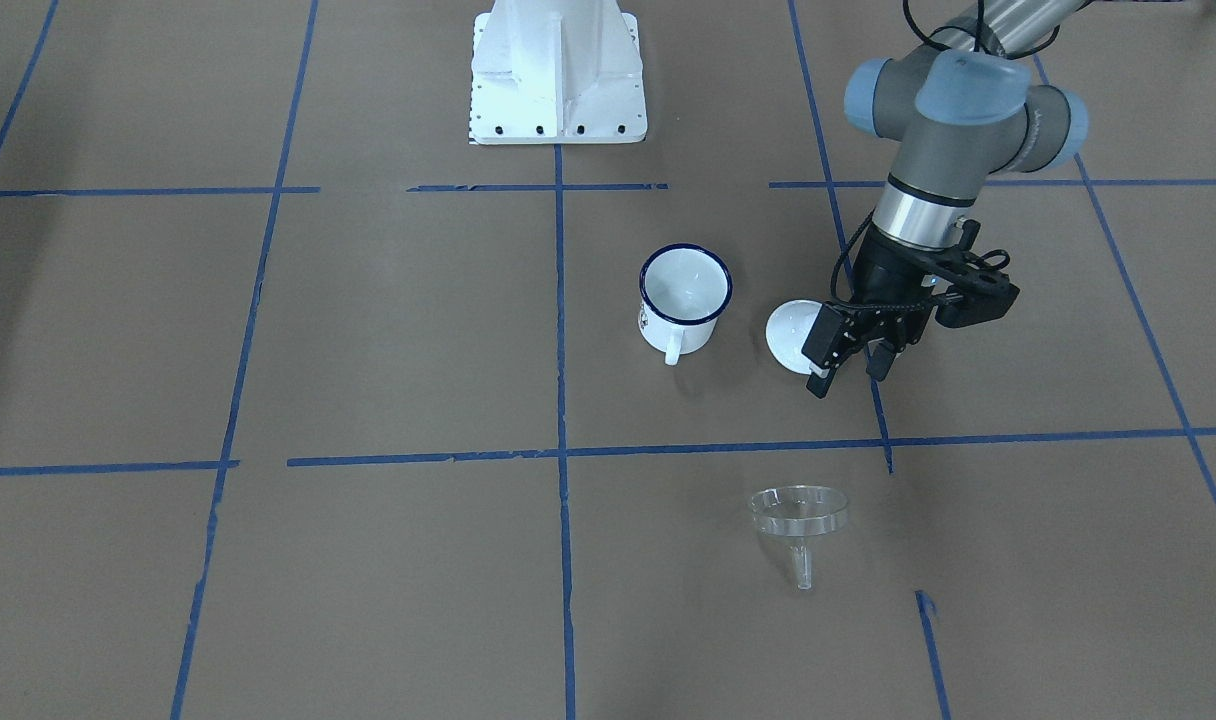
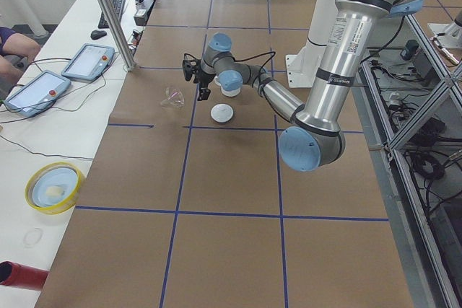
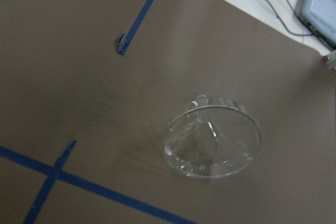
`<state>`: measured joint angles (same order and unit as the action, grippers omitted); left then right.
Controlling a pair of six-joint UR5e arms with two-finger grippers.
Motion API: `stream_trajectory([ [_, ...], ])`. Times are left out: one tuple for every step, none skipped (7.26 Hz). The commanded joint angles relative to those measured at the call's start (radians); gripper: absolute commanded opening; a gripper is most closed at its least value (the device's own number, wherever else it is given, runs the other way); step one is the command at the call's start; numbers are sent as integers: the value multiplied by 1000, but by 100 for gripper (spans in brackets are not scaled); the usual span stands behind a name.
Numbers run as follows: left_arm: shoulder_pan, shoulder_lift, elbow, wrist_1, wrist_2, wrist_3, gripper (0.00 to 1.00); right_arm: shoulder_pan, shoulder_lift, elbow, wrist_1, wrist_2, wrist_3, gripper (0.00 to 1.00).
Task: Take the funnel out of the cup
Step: 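Move the left gripper down onto the small white lid and grasp it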
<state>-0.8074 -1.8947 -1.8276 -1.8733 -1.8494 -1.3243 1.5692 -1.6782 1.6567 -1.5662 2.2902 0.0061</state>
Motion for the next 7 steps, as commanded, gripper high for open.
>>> stream_trajectory([
  [-3,-17,-4,173,-34,193,100,0,0,0,0,0,0,100],
  [0,-21,14,171,-37,224,100,0,0,0,0,0,0,100],
  [8,-24,21,166,-39,220,100,0,0,0,0,0,0,100],
  [54,-26,51,151,-62,211,100,0,0,0,0,0,0,100],
  [101,-30,92,107,-65,189,100,0,0,0,0,0,0,100],
  [122,-32,111,82,-65,165,100,0,0,0,0,0,0,100],
  [123,-30,108,82,-67,165,100,0,0,0,0,0,0,100],
])
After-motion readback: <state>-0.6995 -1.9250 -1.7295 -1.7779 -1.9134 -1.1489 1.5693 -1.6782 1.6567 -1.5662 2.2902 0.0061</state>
